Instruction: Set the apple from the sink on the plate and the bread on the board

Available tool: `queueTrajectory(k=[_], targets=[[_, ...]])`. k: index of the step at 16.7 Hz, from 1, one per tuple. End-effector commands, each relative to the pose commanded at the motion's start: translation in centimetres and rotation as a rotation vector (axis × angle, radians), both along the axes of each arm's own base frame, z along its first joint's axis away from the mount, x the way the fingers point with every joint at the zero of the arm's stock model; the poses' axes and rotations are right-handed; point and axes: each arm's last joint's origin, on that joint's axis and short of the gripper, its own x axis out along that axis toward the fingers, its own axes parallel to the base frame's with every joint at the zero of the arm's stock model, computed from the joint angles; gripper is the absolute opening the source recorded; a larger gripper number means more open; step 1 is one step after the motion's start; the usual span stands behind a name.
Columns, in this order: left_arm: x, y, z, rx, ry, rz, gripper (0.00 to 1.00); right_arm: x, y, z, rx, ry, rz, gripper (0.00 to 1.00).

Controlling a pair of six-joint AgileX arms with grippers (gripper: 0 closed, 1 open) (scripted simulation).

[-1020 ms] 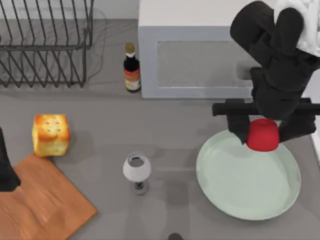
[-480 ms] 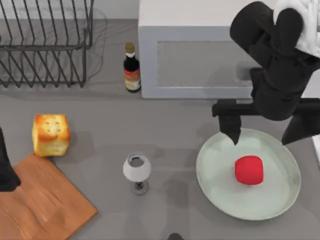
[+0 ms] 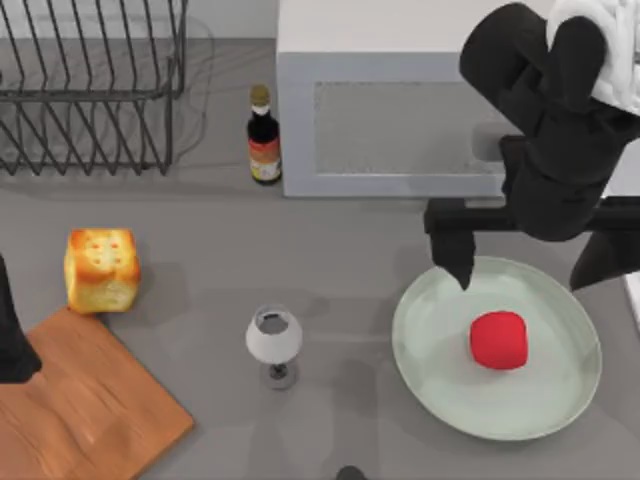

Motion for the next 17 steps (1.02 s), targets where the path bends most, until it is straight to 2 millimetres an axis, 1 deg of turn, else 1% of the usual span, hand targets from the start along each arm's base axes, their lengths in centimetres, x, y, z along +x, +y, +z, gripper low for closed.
queueTrajectory(k=[3,5,7,10,12,14,17], targets=[[0.0,0.0,0.0,0.000,0.000,0.000,1.00,-0.5,-1.0,0.6,0.026,-0.046,0.000,1.00],[0.0,0.0,0.0,0.000,0.000,0.000,1.00,-1.5,-2.5,1.5,0.062,-0.119,0.001,1.00],[0.0,0.0,0.0,0.000,0.000,0.000,1.00,-3.0,-4.6,2.5,0.105,-0.223,0.002,1.00],[0.0,0.0,0.0,0.000,0.000,0.000,1.00,-6.4,-8.2,3.5,0.167,-0.430,0.003,1.00],[0.0,0.0,0.0,0.000,0.000,0.000,1.00,-9.2,-10.5,3.6,0.198,-0.599,0.004,1.00],[0.0,0.0,0.0,0.000,0.000,0.000,1.00,-12.1,-12.6,3.0,0.211,-0.785,0.005,1.00],[0.0,0.0,0.0,0.000,0.000,0.000,1.00,-15.7,-14.9,0.7,0.189,-1.065,0.006,1.00]])
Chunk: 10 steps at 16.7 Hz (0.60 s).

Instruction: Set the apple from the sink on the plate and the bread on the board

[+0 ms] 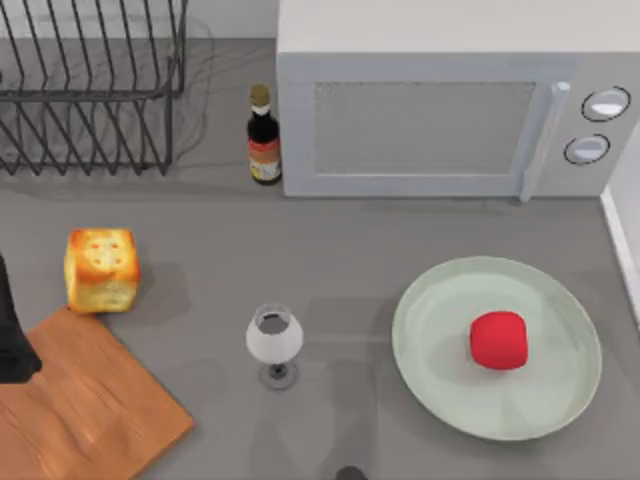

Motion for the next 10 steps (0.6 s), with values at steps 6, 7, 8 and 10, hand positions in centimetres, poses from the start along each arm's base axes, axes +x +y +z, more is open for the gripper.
queueTrajectory(k=[6,7,8,10], targets=[[0.0,0.0,0.0,0.000,0.000,0.000,1.00,-2.9,-2.1,-6.0,-0.094,-0.407,-0.097,1.00],[0.0,0.0,0.0,0.000,0.000,0.000,1.00,-3.0,-2.3,-6.7,-0.110,-0.445,-0.110,1.00],[0.0,0.0,0.0,0.000,0.000,0.000,1.00,-3.0,-2.4,-7.2,-0.123,-0.474,-0.120,1.00],[0.0,0.0,0.0,0.000,0.000,0.000,1.00,-3.0,-2.6,-7.7,-0.136,-0.502,-0.131,1.00]])
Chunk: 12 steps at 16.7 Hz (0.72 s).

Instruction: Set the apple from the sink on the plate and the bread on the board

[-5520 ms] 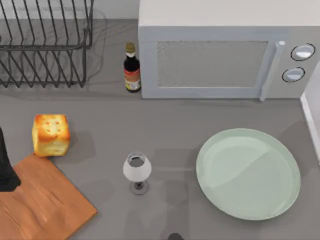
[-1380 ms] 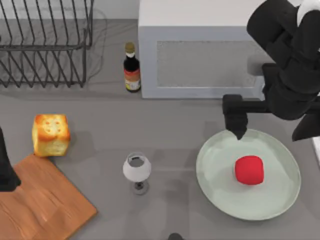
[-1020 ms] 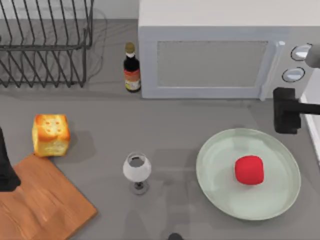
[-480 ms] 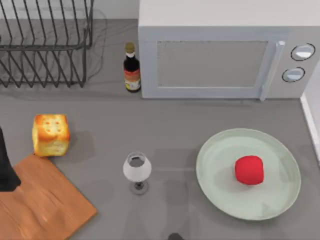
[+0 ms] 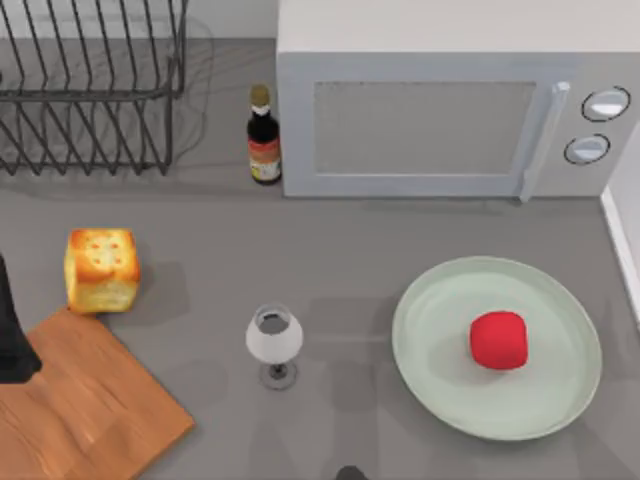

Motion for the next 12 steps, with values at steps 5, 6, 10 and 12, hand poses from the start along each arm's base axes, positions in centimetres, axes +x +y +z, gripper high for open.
queueTrajectory(k=[5,6,10,12], targets=[[0.0,0.0,0.0,0.000,0.000,0.000,1.00,0.0,0.0,0.0,0.000,0.000,0.000,1.00],[0.0,0.0,0.2,0.005,0.008,0.001,1.00,0.0,0.0,0.0,0.000,0.000,0.000,1.00],[0.3,-0.2,2.8,0.079,0.124,-0.005,1.00,0.0,0.0,0.0,0.000,0.000,0.000,1.00],[0.9,-0.4,5.1,0.146,0.231,-0.020,1.00,0.0,0.0,0.0,0.000,0.000,0.000,1.00]])
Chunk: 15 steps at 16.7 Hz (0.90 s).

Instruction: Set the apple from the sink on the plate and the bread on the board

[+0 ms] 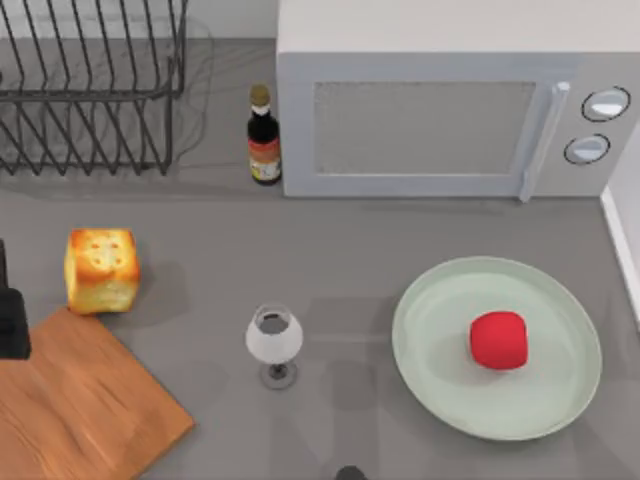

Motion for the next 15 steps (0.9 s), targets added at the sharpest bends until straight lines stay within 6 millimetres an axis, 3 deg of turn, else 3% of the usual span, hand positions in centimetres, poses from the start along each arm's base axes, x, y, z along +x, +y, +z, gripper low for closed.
queueTrajectory(k=[3,7,11,15], targets=[[2.6,-0.6,3.3,0.134,0.231,-0.048,1.00,0.0,0.0,0.0,0.000,0.000,0.000,1.00],[9.1,-2.6,5.3,0.360,0.627,-0.178,1.00,0.0,0.0,0.0,0.000,0.000,0.000,1.00],[16.3,-5.6,4.1,0.597,0.996,-0.366,1.00,0.0,0.0,0.0,0.000,0.000,0.000,1.00],[21.8,-8.9,1.4,0.796,1.257,-0.557,1.00,0.0,0.0,0.0,0.000,0.000,0.000,1.00]])
